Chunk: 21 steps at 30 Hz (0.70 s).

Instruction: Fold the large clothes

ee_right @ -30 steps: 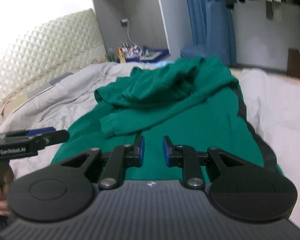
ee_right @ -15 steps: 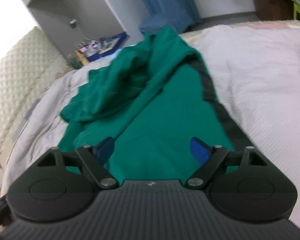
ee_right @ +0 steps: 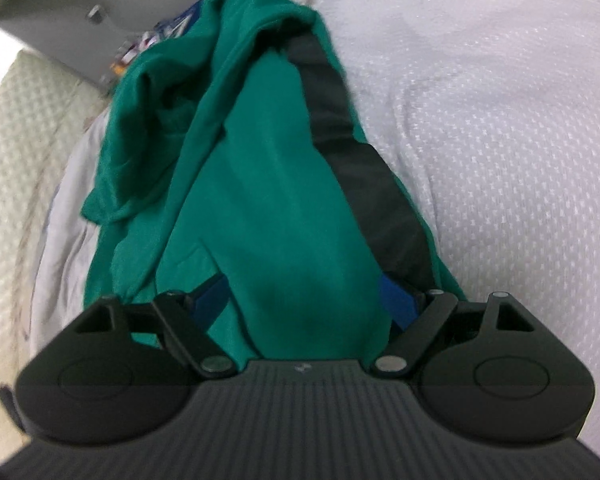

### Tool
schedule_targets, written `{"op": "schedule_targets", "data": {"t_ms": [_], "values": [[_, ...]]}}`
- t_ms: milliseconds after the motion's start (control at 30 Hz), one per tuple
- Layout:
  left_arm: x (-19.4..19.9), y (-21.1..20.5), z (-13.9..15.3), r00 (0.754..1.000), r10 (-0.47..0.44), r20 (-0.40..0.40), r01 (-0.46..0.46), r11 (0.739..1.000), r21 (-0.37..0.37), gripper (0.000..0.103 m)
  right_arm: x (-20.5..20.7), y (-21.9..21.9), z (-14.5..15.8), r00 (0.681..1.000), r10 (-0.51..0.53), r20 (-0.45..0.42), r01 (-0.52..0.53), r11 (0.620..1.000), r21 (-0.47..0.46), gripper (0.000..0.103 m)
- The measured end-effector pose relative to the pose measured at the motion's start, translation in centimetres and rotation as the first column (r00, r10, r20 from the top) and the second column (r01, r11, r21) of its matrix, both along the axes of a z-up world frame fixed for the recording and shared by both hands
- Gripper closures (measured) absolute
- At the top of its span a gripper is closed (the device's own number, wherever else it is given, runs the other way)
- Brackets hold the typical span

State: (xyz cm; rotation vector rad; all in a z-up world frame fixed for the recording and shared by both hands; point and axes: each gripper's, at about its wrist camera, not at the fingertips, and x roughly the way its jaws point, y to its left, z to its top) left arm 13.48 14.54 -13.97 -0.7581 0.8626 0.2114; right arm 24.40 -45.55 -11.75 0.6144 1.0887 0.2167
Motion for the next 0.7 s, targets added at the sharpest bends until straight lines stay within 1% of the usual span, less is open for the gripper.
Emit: {"op": "schedule_targets", "data": {"t_ms": [100,233,300,367,433,467,500,533,600,633,700], "values": [[0.3,-0.1,-0.5,1.000,0.006,-0.022,-0.007,1.000,-0.011,0.029,-0.4,-1.4,0.2,0.999,0.041,0.013,-0.041,0.999,0.024,0.019],[0.8,-0.3,-1.1,0.999,0.010,-0.042,-0.011,1.000,-0.011,0.028,-1.0,-3.3,0.8,0.998,0.052,0.031,-0.053,0.998,0.037,0.019],[0.9,-0.4,-1.2,0.999,0.005,-0.045,-0.005,1.000,-0.003,0.026,-1.3,-3.7,1.0,0.998,0.057,0.037,-0.058,0.998,0.017,0.019],[0.9,-0.7,-1.3,0.999,-0.007,-0.043,0.007,1.000,-0.009,0.023,-1.6,-4.1,1.1,0.997,0.058,0.046,-0.056,0.998,-0.030,0.019],[0.8,-0.9,-1.2,0.999,-0.020,-0.036,0.019,1.000,-0.019,0.022,-1.8,-4.8,0.8,0.999,0.041,0.024,-0.040,0.997,-0.062,0.019],[0.6,-1.0,-1.2,0.999,-0.032,-0.033,0.031,0.999,-0.036,0.022,-1.4,-5.2,0.3,0.999,0.033,0.010,-0.032,0.998,-0.056,0.019],[0.4,-1.0,-1.2,0.999,-0.047,-0.026,0.045,0.996,-0.075,0.022,-1.7,-5.6,0.0,1.000,0.028,0.004,-0.028,0.999,-0.038,0.019],[0.1,-1.1,-1.4,0.998,-0.064,-0.015,0.062,0.990,-0.130,0.022,-1.9,-5.9,-0.3,1.000,0.027,-0.002,-0.028,1.000,-0.014,0.019],[-0.3,-1.4,-1.7,0.995,-0.096,-0.004,0.093,0.972,-0.215,0.022,-2.6,-6.3,-1.2,0.999,0.025,-0.021,-0.025,0.999,0.030,0.018],[-0.5,-1.6,-1.7,0.995,-0.104,0.002,0.102,0.967,-0.233,0.022,-2.8,-6.4,-1.6,0.999,0.027,-0.028,-0.025,0.998,0.059,0.017],[-1.1,-1.8,-1.2,0.995,-0.102,0.012,0.102,0.965,-0.242,0.022,-3.0,-6.4,-1.9,0.999,0.038,-0.034,-0.034,0.992,0.125,0.017]]}}
